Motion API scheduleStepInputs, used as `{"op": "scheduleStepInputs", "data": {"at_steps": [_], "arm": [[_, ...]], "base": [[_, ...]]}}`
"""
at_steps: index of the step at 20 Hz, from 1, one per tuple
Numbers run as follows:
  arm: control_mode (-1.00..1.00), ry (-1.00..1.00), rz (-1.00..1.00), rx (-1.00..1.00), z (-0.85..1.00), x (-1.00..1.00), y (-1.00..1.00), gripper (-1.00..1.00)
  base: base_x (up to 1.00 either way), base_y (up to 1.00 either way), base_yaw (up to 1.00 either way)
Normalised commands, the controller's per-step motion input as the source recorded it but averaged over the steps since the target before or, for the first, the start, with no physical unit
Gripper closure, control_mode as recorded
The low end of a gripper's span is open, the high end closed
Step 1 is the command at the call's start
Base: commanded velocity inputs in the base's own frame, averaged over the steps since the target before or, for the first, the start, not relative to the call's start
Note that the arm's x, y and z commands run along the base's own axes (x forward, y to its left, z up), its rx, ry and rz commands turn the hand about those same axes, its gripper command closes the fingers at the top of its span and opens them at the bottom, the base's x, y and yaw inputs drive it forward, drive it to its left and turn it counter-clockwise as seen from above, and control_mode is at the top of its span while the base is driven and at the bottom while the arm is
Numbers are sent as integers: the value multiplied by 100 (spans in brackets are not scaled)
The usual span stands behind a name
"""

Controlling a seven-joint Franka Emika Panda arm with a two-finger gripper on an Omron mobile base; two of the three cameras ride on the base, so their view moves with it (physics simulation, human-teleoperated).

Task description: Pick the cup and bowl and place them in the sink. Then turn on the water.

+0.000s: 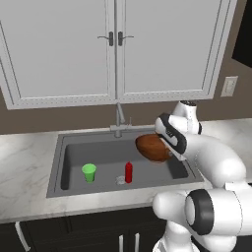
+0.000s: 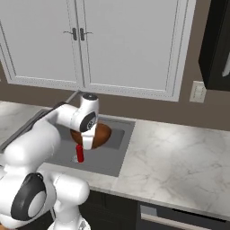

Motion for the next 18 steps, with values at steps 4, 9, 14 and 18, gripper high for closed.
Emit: {"op": "scheduleStepInputs", "data": {"at_steps": [4, 9, 14, 18], "arm": [[-100, 3, 0, 0, -16, 14, 0, 100], [-100, 4, 0, 0, -16, 15, 0, 100], [-100, 4, 0, 0, -17, 8, 0, 100], [-100, 4, 0, 0, -19, 4, 0, 100]], "base": [[0, 0, 0], [0, 0, 0], [0, 0, 0], [0, 0, 0]]}}
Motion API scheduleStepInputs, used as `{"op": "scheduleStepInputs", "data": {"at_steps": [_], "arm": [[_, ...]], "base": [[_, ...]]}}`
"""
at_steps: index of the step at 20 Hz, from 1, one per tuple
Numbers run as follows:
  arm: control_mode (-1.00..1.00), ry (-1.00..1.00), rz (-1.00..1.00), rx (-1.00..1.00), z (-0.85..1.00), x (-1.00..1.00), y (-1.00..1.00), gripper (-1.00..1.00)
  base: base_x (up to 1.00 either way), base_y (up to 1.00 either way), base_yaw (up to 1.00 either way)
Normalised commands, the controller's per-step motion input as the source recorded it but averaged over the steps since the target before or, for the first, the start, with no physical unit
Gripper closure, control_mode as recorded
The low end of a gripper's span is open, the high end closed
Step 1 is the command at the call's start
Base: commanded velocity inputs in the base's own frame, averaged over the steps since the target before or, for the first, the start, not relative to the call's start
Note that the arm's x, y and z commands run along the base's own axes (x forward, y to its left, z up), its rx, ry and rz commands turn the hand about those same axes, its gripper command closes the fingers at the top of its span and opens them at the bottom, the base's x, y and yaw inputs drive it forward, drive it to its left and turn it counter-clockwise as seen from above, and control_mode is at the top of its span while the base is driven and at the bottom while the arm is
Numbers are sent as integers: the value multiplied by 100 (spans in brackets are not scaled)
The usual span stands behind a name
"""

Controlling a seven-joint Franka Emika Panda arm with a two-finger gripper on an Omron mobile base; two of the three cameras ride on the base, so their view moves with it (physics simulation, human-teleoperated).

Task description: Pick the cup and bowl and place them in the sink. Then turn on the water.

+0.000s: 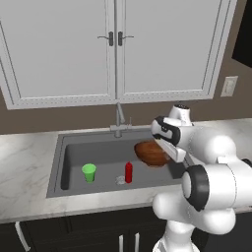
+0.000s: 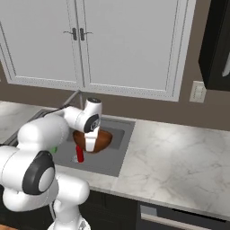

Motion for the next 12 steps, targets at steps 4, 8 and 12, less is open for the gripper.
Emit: {"op": "scheduleStepInputs", "data": {"at_steps": [4, 8, 12], "arm": [[-100, 5, 0, 0, -22, 3, 0, 100], [-100, 7, 0, 0, -16, 5, -1, 100], [-100, 7, 0, 0, -16, 4, -3, 100]], "base": [[0, 0, 0], [0, 0, 0], [0, 0, 0]]}}
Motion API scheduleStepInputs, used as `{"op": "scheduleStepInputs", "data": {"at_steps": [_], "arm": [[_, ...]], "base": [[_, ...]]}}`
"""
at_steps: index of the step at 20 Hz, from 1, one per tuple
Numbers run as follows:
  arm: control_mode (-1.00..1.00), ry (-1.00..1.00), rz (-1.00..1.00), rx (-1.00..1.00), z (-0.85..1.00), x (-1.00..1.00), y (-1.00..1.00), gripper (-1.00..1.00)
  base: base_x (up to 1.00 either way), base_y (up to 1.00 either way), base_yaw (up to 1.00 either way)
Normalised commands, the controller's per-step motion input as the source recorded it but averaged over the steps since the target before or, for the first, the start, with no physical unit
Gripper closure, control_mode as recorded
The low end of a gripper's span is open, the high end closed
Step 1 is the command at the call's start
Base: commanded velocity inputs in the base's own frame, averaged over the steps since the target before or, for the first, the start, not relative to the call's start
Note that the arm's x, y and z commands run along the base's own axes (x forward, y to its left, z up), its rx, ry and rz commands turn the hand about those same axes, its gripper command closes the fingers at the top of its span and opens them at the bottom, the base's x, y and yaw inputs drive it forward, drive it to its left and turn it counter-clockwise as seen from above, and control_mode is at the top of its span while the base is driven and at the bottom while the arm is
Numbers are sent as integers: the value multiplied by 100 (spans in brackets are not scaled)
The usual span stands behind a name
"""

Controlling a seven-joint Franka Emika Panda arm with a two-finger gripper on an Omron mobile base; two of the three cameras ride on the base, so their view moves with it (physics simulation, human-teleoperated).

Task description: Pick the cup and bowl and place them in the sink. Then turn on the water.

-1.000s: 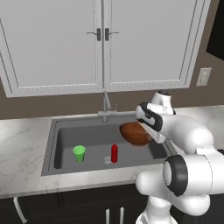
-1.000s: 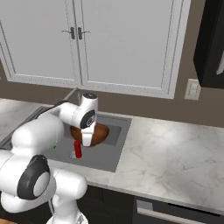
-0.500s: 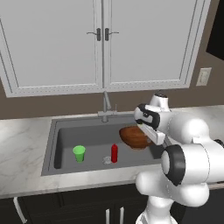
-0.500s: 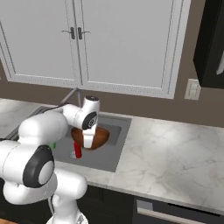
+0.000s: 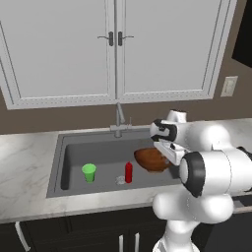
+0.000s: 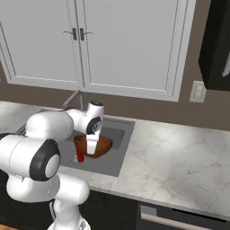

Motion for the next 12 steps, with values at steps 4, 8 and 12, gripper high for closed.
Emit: {"op": "scheduleStepInputs", "data": {"at_steps": [4, 8, 12], "arm": [[-100, 3, 0, 0, -12, 9, -4, 100], [-100, 0, 0, 0, -13, 11, -11, 100], [-100, 0, 0, 0, -14, 10, -11, 100]], "base": [[0, 0, 0], [0, 0, 0], [0, 0, 0]]}}
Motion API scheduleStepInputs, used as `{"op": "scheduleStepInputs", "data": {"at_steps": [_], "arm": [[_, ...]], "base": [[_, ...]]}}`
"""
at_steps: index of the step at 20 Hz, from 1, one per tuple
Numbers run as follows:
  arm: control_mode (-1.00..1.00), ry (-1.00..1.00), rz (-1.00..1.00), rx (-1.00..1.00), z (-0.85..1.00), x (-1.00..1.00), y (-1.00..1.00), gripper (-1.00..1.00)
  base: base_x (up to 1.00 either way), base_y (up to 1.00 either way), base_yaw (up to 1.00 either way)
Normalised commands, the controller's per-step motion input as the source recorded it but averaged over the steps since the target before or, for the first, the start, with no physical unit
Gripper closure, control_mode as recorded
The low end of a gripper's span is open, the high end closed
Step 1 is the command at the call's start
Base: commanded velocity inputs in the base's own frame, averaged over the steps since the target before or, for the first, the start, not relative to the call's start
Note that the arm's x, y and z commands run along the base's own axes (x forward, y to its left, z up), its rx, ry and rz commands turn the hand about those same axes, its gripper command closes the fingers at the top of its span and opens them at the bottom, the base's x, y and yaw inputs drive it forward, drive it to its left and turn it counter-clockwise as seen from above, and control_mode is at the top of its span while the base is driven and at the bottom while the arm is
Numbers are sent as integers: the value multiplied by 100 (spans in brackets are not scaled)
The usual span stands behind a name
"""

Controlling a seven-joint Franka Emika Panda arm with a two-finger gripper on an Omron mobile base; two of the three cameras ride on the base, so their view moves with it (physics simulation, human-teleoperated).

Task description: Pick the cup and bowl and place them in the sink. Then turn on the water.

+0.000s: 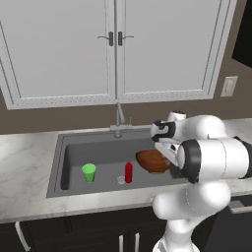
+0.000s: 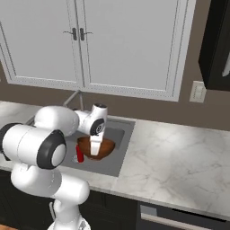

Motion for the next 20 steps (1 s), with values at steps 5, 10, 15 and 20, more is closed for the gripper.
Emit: {"op": "scheduleStepInputs", "data": {"at_steps": [5, 10, 15, 20], "arm": [[-100, 0, 0, 0, -17, 8, -8, 100], [-100, 0, -2, 0, -11, 18, 0, 100], [-100, 0, -3, 0, -8, 21, 0, 100], [-100, 0, -2, 0, -10, 18, 0, 100]], "base": [[0, 0, 0], [0, 0, 0], [0, 0, 0], [0, 0, 0]]}}
